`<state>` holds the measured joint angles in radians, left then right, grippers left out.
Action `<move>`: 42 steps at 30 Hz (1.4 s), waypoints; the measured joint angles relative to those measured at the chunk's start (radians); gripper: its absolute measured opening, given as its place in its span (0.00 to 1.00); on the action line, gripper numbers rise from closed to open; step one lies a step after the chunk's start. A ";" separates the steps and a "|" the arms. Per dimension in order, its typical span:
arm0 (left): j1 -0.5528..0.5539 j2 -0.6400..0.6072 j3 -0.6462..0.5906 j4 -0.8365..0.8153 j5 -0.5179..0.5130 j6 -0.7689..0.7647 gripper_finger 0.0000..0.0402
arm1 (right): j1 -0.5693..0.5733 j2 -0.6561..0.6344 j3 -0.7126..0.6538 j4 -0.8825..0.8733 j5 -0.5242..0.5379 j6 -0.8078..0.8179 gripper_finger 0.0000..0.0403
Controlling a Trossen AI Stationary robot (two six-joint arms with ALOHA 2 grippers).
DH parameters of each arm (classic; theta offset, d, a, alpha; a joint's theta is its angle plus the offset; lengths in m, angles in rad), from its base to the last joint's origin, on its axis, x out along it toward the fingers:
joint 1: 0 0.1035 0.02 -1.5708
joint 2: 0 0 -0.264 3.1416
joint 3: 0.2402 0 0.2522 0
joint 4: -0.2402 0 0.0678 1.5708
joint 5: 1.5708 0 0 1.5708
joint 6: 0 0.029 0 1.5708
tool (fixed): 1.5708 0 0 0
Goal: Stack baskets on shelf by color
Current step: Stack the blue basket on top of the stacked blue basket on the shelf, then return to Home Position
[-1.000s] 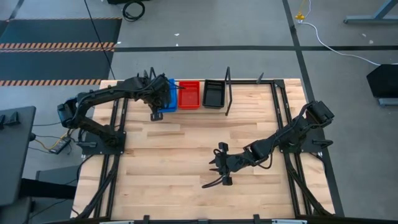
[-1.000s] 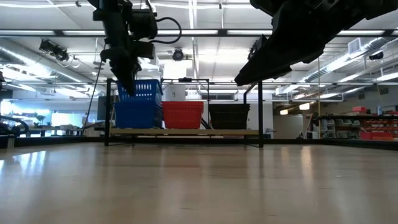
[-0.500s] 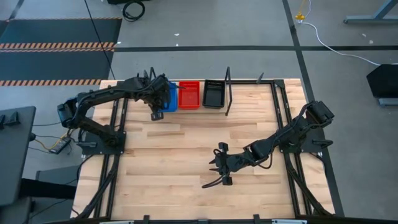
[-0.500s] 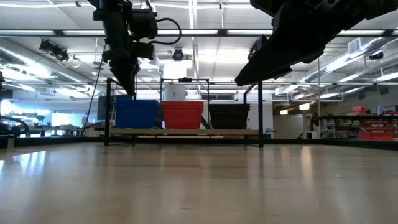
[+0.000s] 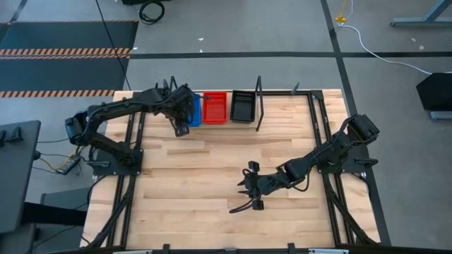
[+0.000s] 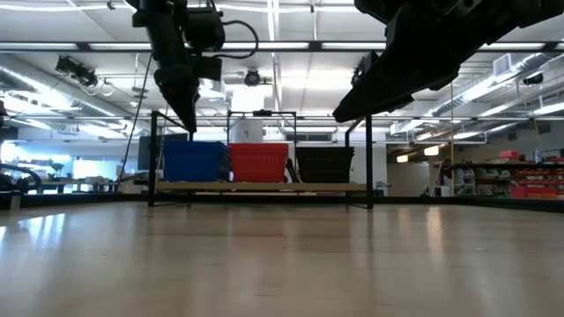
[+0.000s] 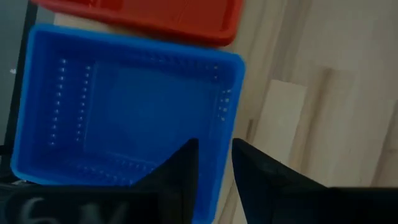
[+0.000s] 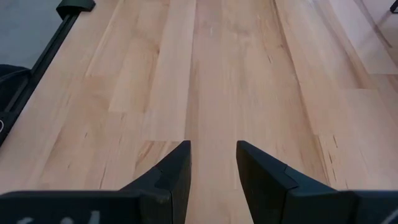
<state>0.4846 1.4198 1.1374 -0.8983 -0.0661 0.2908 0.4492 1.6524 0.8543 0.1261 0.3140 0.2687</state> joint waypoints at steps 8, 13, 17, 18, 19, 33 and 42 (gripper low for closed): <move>-0.083 -0.111 0.017 0.043 -0.014 -0.113 0.23 | -0.012 0.000 0.000 0.000 0.022 -0.002 0.33; -0.195 -0.220 0.016 0.112 -0.011 -0.182 0.20 | -0.022 0.000 0.000 0.017 0.026 0.000 0.33; -0.301 -0.290 0.016 0.203 -0.024 -0.237 0.17 | -0.041 0.000 0.000 0.055 0.043 -0.004 0.33; -0.331 -0.299 0.016 0.228 -0.028 -0.248 0.16 | -0.047 0.000 0.000 0.073 0.045 -0.009 0.33; -0.361 -0.306 0.016 0.256 -0.033 -0.257 0.15 | -0.053 -0.004 0.000 0.082 0.045 -0.016 0.33; -0.590 -0.314 -0.378 0.879 -0.147 -0.252 0.07 | -0.199 -0.172 0.015 0.113 0.062 -0.118 0.33; -0.586 -0.314 -0.610 1.305 -0.120 -0.256 0.07 | -0.231 -0.196 0.015 0.103 -0.012 -0.159 0.33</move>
<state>-0.1013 1.1053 0.5275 0.4067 -0.1863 0.0344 0.2186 1.4563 0.8692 0.2290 0.3017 0.1098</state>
